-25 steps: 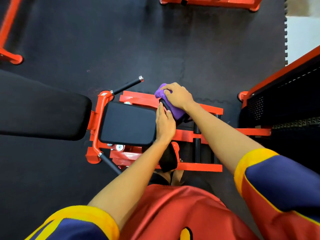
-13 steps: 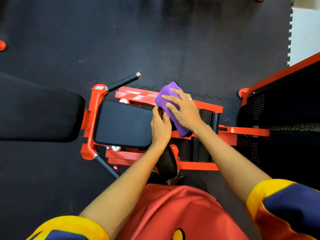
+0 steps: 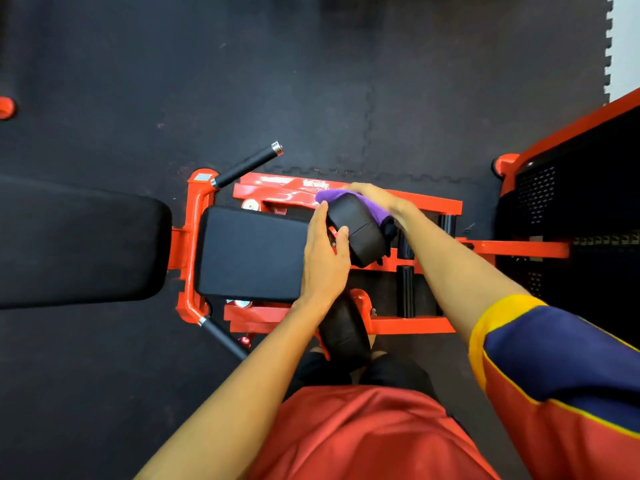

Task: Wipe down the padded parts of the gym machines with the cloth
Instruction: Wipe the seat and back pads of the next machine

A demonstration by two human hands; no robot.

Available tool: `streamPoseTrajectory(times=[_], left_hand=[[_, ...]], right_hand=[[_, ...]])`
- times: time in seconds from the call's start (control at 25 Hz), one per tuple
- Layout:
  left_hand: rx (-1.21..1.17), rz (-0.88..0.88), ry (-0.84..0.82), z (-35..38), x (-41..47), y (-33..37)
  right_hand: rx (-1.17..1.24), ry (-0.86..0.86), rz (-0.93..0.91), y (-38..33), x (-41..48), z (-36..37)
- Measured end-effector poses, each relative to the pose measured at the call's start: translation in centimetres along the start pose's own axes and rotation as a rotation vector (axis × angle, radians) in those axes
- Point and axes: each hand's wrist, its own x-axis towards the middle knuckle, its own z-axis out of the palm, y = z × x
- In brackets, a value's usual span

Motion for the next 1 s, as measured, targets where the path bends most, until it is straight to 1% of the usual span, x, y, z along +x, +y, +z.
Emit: streamPoseTrajectory(times=[0.04, 0.08, 0.16, 0.2, 0.24, 0.28, 0.32, 0.36, 0.4, 0.44, 0.52, 0.56, 0.6, 0.64, 0.68, 0.72, 0.8, 0.84, 0.88, 0.92, 1.0], left_hand=[[0.052, 0.013, -0.02, -0.3, 0.6, 0.3], [0.092, 0.025, -0.044, -0.6, 1.5, 0.6], [0.149, 0.022, -0.108, -1.0, 3.8, 1.7], [0.198, 0.018, -0.143, -1.0, 4.9, 2.1], [0.263, 0.029, -0.179, -1.0, 5.6, 2.6], [0.324, 0.045, -0.198, -0.9, 6.1, 2.8], [0.372, 0.056, -0.195, -0.7, 6.2, 3.0], [0.405, 0.054, -0.167, -0.6, 6.2, 3.0], [0.426, 0.041, -0.13, -0.3, 6.0, 3.0], [0.432, 0.026, -0.099, -0.1, 5.9, 3.1], [0.407, -0.009, -0.063, 0.4, 5.3, 3.0], [0.393, -0.021, -0.056, 0.5, 5.0, 3.0], [0.386, -0.036, -0.049, 0.6, 4.6, 3.2], [0.376, -0.058, -0.036, 0.7, 4.2, 3.3], [0.359, -0.078, -0.015, 0.8, 3.7, 3.3], [0.331, -0.088, 0.009, 1.0, 3.3, 3.2], [0.281, -0.098, 0.035, 1.4, 2.5, 2.8], [0.271, -0.101, 0.041, 1.5, 2.4, 2.5], [0.273, -0.104, 0.048, 1.6, 2.4, 2.5], [0.281, -0.11, 0.056, 1.7, 2.4, 2.5], [0.297, -0.116, 0.083, 1.9, 2.6, 2.6]], right_hand=[[0.053, 0.005, -0.051, 0.3, -0.8, 0.0], [0.093, 0.04, -0.165, 0.6, -1.8, 0.2], [0.099, 0.132, -0.422, 1.3, -4.1, 1.2], [0.102, 0.194, -0.492, 2.0, -5.2, 2.1], [0.111, 0.294, -0.51, 3.2, -5.5, 2.8], [0.157, 0.38, -0.499, 4.6, -5.3, 3.2], [0.258, 0.407, -0.458, 6.0, -5.0, 3.3], [0.407, 0.378, -0.388, 7.4, -4.2, 3.3], [0.554, 0.288, -0.317, 8.9, -3.0, 3.1], [0.675, 0.237, -0.266, 10.1, -1.9, 2.8], [0.865, 0.264, -0.227, 11.3, -0.6, 2.7], [0.885, 0.317, -0.219, 10.7, -1.0, 3.1], [0.864, 0.408, -0.233, 8.9, -2.7, 4.0], [0.783, 0.533, -0.281, 7.6, -4.2, 4.8], [0.618, 0.657, -0.306, 6.3, -5.5, 5.6], [0.396, 0.769, -0.298, 5.0, -6.9, 6.5], [-0.109, 0.954, -0.286, 4.0, -8.9, 8.3], [-0.214, 1.017, -0.341, 4.4, -8.7, 8.7], [-0.217, 1.052, -0.42, 5.0, -8.3, 8.8], [-0.141, 1.06, -0.494, 5.9, -7.9, 8.5], [0.205, 0.962, -0.573, 7.4, -7.0, 7.3]])
